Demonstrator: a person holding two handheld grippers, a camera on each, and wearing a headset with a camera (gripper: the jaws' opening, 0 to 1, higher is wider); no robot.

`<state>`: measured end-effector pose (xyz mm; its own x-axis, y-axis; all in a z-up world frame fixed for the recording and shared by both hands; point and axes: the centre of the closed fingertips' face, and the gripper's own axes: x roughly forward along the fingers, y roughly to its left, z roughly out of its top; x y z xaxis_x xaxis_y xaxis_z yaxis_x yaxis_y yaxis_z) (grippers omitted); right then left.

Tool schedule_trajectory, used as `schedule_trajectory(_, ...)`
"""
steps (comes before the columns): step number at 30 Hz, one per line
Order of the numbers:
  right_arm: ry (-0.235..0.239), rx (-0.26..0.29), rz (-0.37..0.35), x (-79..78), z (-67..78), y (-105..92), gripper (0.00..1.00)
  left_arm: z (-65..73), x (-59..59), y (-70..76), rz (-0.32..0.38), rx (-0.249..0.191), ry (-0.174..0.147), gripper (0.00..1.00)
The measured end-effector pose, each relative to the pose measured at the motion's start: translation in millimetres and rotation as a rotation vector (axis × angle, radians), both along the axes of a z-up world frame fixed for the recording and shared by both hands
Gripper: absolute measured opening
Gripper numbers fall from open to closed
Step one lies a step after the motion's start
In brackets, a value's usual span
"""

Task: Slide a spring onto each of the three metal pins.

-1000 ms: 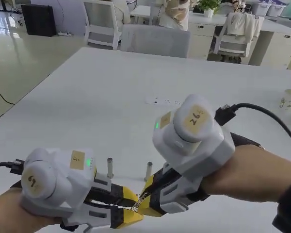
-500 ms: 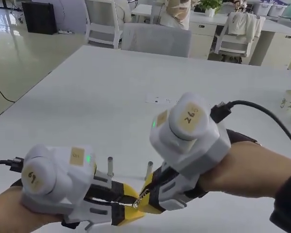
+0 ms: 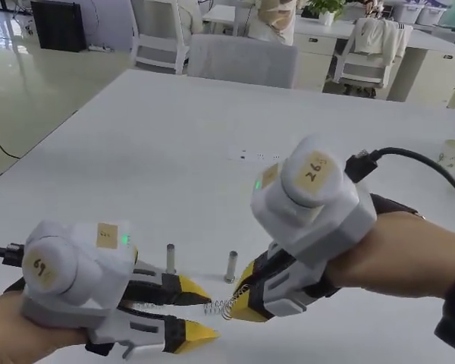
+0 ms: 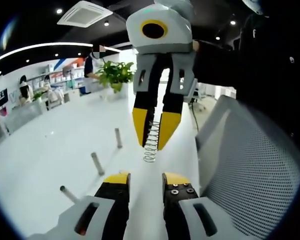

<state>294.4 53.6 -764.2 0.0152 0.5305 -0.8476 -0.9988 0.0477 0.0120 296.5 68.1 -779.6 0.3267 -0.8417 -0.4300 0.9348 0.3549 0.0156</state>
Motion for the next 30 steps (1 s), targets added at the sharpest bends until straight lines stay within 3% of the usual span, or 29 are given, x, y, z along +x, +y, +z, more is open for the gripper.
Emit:
schedule_trajectory(11, -0.021, -0.021, -0.057, 19.1, 5.6, -24.1, 0.08, 5.3, 8.2, 19.9, 0.083, -0.031, 0.009, 0.29)
schedule_trajectory(18, -0.034, -0.032, -0.083, 28.5, 7.5, -35.5, 0.08, 0.5, 7.1, 31.4, 0.131, -0.032, 0.027, 0.36)
schedule_trajectory(30, -0.050, -0.047, -0.123, 42.8, 13.3, -53.9, 0.08, -0.5, 10.3, 52.0, 0.220, -0.051, 0.025, 0.45)
